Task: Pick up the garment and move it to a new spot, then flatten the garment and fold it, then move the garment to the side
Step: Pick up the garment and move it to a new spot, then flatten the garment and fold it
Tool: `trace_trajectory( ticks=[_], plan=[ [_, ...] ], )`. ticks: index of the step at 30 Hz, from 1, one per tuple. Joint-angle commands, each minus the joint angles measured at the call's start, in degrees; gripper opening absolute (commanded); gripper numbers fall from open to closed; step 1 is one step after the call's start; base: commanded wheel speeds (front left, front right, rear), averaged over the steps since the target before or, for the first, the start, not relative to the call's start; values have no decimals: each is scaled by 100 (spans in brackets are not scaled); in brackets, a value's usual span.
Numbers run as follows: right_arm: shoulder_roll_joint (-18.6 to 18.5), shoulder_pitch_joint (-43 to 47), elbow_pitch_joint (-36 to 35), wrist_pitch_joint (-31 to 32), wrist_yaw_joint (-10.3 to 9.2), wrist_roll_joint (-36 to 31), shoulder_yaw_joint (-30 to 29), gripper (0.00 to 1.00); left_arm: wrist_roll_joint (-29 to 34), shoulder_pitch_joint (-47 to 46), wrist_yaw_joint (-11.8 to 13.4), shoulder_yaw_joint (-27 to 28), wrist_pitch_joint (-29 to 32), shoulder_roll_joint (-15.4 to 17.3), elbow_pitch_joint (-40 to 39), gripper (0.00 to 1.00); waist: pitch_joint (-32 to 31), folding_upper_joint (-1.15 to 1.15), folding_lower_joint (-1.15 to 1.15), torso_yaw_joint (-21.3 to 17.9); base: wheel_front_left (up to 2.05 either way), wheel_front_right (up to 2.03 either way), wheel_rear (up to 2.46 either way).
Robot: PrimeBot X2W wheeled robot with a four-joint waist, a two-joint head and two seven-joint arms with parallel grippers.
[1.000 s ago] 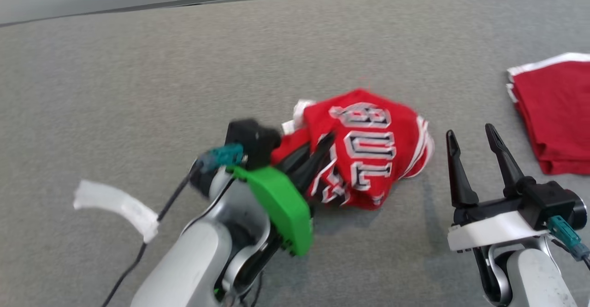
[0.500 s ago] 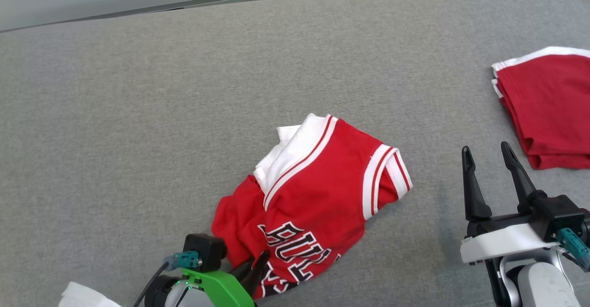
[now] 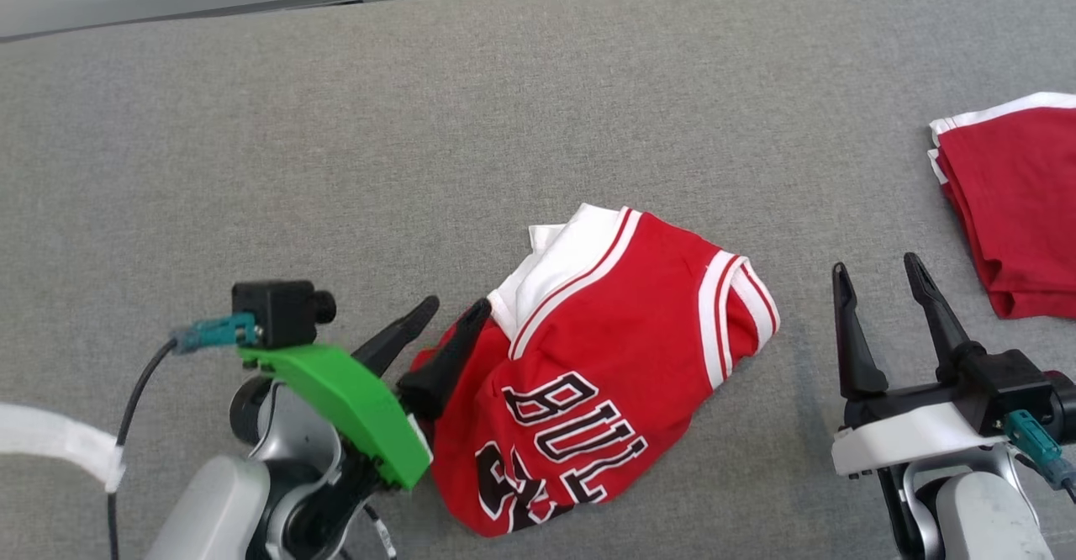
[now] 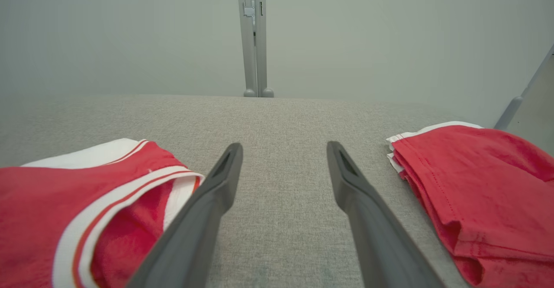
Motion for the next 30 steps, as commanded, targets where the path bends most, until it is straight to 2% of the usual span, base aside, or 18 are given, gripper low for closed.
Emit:
trace_trajectory(
  ticks=[1, 7, 14, 15, 17, 18, 22, 30],
  plan=[
    [-13, -92, 11, -15, -6, -36, 22, 100, -153, -260, -16, 16, 87, -101, 240, 100, 69, 40, 0, -30, 0, 0, 0],
    [-14, -263, 63, -15, -6, -63, 193, 100, -113, -1317, -408, -262, 462, -261, 1862, 100, 232, 40, 0, -297, 0, 0, 0],
    [-12, -184, 79, -15, -6, 0, 109, 100, -362, -1518, -664, -318, 569, -353, 2641, 100, 272, 40, 0, -466, 0, 0, 0],
    [-11, -178, 79, -15, -6, 7, 107, 100, -385, -1542, -694, -301, 543, -363, 2705, 83, 274, 40, 0, -471, 0, 0, 0],
    [-12, -165, 87, -15, -6, 20, 104, 100, -419, -1589, -755, -288, 445, -397, 2787, 8, 275, 40, 0, -469, 0, 0, 0],
    [-12, -158, 95, -15, -6, 26, 103, 100, -436, -1611, -799, -305, 408, -424, 2810, 0, 272, 40, 0, -462, 0, 0, 0],
    [-12, -167, 142, -15, -6, 24, 91, 100, -454, -1692, -885, -354, 269, -468, 2776, 0, 238, 40, 0, -397, 0, 0, 0],
    [-12, -233, 191, -15, -6, 40, 67, 100, -475, -1962, -889, -175, -28, -492, 2647, 0, 172, 40, 0, -268, 0, 0, 0]
  ],
)
